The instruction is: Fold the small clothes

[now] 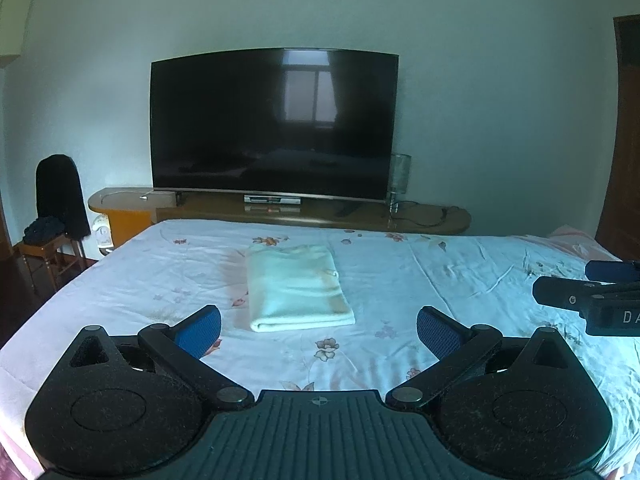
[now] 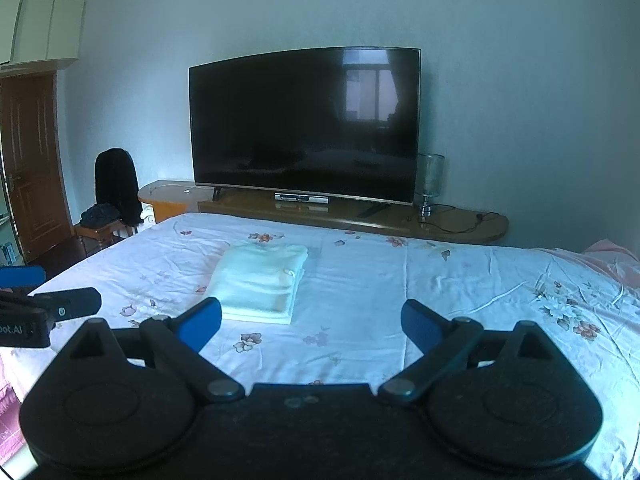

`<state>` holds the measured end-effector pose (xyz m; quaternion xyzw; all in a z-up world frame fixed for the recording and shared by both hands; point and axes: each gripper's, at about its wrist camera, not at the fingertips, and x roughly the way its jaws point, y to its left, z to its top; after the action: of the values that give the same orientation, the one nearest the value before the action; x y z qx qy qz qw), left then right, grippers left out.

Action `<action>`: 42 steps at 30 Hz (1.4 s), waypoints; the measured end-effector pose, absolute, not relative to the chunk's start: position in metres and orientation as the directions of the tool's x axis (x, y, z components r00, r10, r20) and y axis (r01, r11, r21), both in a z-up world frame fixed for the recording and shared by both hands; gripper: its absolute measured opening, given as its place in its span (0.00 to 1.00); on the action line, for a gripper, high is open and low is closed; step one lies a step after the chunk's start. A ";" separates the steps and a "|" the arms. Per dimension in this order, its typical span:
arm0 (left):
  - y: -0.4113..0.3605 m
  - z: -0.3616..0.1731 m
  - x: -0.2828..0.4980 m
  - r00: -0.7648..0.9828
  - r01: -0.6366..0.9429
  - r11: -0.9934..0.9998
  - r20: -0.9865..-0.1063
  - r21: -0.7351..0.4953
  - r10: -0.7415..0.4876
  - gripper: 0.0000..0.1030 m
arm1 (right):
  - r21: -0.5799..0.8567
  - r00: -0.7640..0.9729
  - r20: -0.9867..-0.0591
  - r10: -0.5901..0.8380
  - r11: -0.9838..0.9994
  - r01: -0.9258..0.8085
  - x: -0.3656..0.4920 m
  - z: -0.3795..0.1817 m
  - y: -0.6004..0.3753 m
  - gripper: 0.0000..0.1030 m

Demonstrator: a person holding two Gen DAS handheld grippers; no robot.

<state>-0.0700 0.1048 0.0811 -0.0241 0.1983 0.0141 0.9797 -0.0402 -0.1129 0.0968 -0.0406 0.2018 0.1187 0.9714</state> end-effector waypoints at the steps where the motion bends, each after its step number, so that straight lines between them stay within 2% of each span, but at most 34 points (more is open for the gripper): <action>1: 0.105 0.081 -0.070 0.921 -0.037 0.998 -0.389 -0.042 0.018 1.00 | -0.030 0.890 -0.401 0.216 0.968 -0.248 -0.040 0.097 -0.113 0.94; 42: 0.109 0.086 -0.068 0.925 -0.037 0.999 -0.379 -0.035 0.021 1.00 | -0.037 0.890 -0.400 0.216 0.967 -0.252 -0.033 0.098 -0.114 0.95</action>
<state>-0.0678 0.1090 0.0862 -0.0206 0.1929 0.0148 0.9809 -0.0333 -0.1139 0.0980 -0.0442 0.2007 0.1204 0.9712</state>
